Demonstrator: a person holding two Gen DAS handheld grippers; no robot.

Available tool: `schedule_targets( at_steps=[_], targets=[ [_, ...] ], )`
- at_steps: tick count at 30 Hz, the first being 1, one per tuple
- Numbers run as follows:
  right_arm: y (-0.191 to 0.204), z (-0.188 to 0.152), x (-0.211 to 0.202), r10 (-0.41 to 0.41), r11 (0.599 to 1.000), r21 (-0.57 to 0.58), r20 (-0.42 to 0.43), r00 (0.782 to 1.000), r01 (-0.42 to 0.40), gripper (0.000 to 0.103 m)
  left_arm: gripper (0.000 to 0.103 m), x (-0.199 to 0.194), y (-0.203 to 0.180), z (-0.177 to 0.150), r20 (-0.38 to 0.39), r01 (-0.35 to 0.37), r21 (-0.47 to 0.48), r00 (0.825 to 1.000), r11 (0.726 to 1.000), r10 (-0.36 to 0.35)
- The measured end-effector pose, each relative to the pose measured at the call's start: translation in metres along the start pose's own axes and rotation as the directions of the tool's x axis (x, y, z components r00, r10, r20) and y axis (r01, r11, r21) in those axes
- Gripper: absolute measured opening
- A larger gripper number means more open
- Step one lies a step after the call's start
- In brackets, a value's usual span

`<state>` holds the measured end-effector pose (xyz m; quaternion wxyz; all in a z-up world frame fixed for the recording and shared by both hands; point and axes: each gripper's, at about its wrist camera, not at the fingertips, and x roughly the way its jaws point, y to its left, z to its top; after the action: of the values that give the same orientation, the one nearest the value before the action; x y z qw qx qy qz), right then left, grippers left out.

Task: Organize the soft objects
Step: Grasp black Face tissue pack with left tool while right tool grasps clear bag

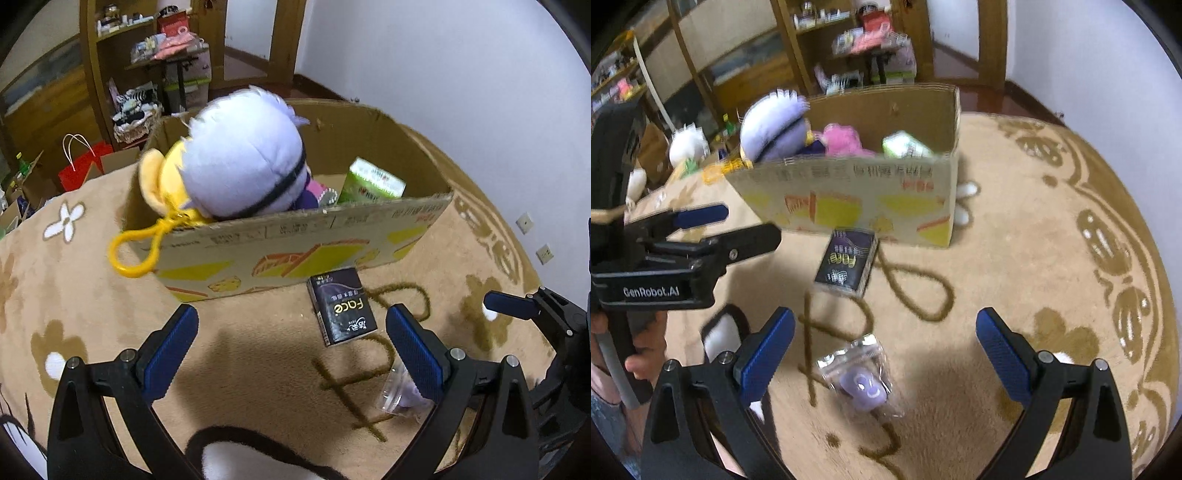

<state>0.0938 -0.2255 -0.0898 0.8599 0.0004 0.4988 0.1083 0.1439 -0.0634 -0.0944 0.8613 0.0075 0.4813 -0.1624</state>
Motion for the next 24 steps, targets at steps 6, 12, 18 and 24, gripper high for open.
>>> schedule_targets(
  at_steps=[6, 12, 18, 24],
  targets=[
    [0.006, -0.008, 0.027, 0.016, 0.999, -0.038, -0.113, 0.993, -0.020, 0.100, 0.101, 0.021, -0.006, 0.001, -0.042, 0.016, 0.027, 0.999, 1.000, -0.015],
    [0.014, -0.018, 0.051, 0.038, 0.996, -0.067, -0.217, 0.975, -0.054, 0.095, 0.101, 0.049, -0.008, 0.000, -0.094, 0.043, 0.000, 0.995, 0.999, -0.043],
    [0.021, -0.027, 0.072, 0.050, 0.992, -0.092, -0.302, 0.952, -0.081, 0.092, 0.099, 0.071, -0.011, -0.001, -0.131, 0.041, 0.005, 0.991, 0.999, -0.040],
    [0.030, -0.032, 0.078, -0.011, 0.990, -0.139, -0.314, 0.949, -0.035, 0.082, 0.098, 0.084, -0.019, 0.002, -0.135, 0.033, 0.007, 0.990, 0.999, -0.031]
  ],
)
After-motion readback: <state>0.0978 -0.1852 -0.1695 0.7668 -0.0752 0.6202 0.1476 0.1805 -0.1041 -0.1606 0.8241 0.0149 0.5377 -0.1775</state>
